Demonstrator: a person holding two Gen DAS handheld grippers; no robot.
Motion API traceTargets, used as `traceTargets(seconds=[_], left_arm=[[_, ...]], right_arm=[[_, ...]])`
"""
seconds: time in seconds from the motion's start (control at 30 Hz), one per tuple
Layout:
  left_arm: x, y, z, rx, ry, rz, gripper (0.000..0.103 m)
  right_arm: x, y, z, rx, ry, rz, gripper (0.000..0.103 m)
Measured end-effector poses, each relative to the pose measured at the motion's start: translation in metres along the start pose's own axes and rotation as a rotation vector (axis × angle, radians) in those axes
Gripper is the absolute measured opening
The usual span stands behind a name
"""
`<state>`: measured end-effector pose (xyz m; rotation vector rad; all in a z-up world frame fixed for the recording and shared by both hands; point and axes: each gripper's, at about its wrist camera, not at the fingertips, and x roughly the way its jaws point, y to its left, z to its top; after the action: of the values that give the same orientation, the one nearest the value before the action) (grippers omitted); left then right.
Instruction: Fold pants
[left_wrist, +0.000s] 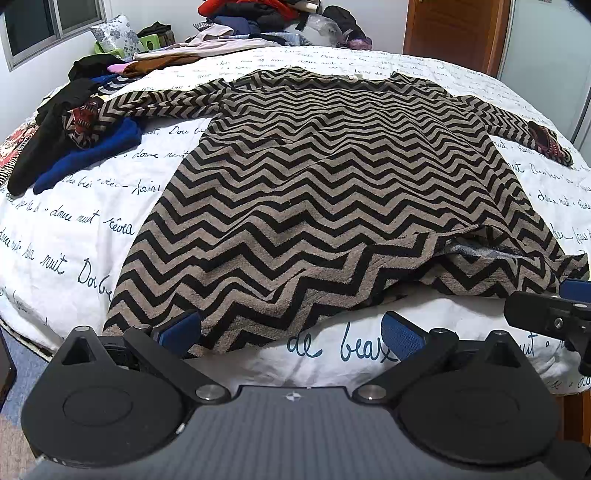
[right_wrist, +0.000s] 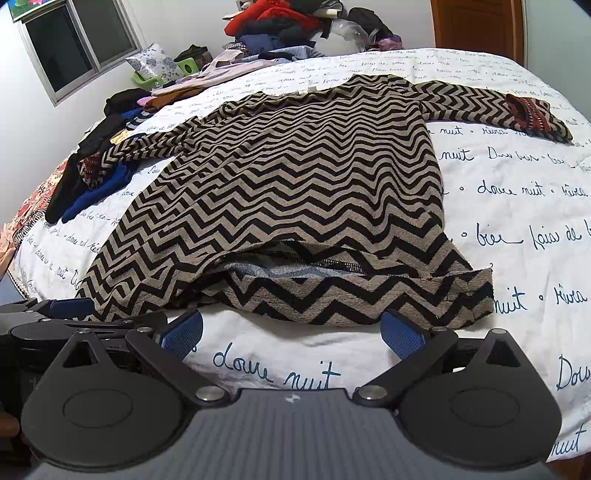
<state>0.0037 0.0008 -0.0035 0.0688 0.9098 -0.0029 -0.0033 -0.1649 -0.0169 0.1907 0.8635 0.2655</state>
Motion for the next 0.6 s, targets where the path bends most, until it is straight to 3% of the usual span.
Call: traceTargets(seconds=[0.6], left_arm=[[0.0073, -0.002, 0.0007, 0.007, 0.021, -0.002, 0.103]], right_arm=[[0.0021, -0.001, -0.0001, 0.009, 0.003, -0.001, 0.103]])
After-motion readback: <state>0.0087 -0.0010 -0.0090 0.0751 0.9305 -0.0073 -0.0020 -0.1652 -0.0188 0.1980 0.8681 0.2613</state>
